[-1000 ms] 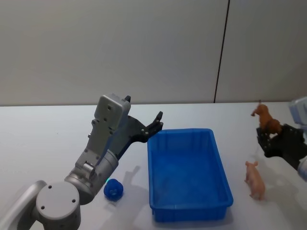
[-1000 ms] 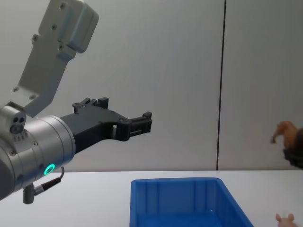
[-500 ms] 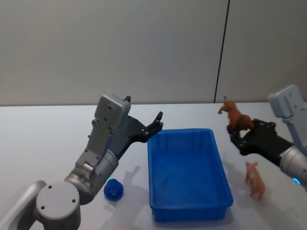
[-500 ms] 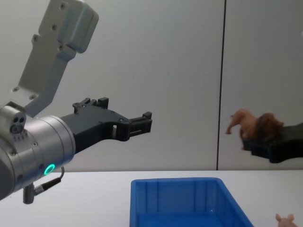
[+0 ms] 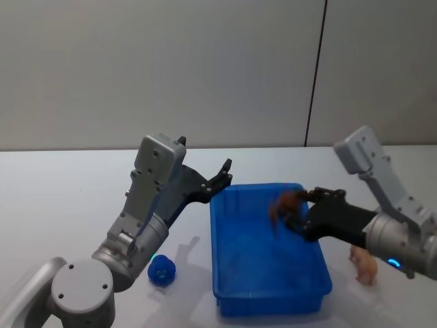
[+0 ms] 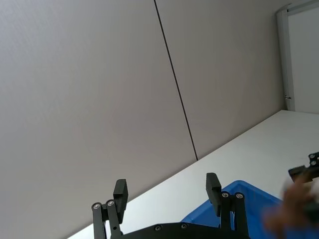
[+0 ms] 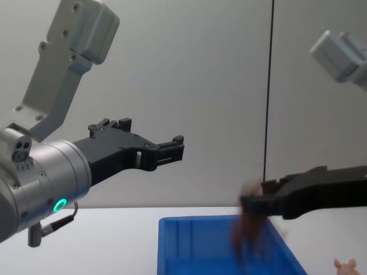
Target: Pick up the two dolls from the table and place them into the box.
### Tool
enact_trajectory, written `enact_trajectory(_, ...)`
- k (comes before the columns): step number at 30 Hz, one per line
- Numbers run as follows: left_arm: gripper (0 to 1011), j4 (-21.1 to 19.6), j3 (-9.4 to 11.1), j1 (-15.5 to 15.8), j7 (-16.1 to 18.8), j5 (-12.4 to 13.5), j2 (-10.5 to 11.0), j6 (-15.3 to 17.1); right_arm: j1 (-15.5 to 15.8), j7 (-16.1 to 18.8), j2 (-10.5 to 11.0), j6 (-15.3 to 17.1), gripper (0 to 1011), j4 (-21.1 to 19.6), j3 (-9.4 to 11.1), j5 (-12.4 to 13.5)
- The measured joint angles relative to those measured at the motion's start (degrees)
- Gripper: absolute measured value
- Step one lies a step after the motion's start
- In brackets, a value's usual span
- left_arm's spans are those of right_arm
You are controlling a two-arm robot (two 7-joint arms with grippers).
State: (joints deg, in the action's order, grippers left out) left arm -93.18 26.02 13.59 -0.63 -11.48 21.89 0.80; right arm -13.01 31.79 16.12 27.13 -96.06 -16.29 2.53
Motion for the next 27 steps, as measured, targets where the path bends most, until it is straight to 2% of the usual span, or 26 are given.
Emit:
enact_trajectory(3,1001,0.00,0.00,0.00,0.00,0.00,0.00,0.00,-0.59,1.71,-0.37,1.09,626,0.44,-0.57,-0.49)
enact_trajectory(5,1001,0.00,0.00,0.00,0.00,0.00,0.00,0.00,-0.98,2.80,-0.63,1.76,644,0.72,-0.95,-0.78)
enact_trajectory(8,1001,0.00,0.00,0.00,0.00,0.00,0.00,0.00,-1.39,3.93,-0.89,2.50,765,1.04,-1.35,-1.10)
enact_trajectory(17,1001,0.00,0.00,0.00,0.00,0.00,0.00,0.00,-2.02,5.69,-1.26,3.58,998,1.48,-1.95,-1.55)
enact_trajectory(22,1001,0.00,0.00,0.00,0.00,0.00,0.00,0.00,-2.00,4.90,-1.08,2.89,1001,1.42,-1.87,-1.51)
enact_trajectory(27,1001,0.00,0.00,0.00,0.00,0.00,0.00,0.00,-1.58,2.31,-0.53,1.39,1001,0.90,-1.26,-0.95)
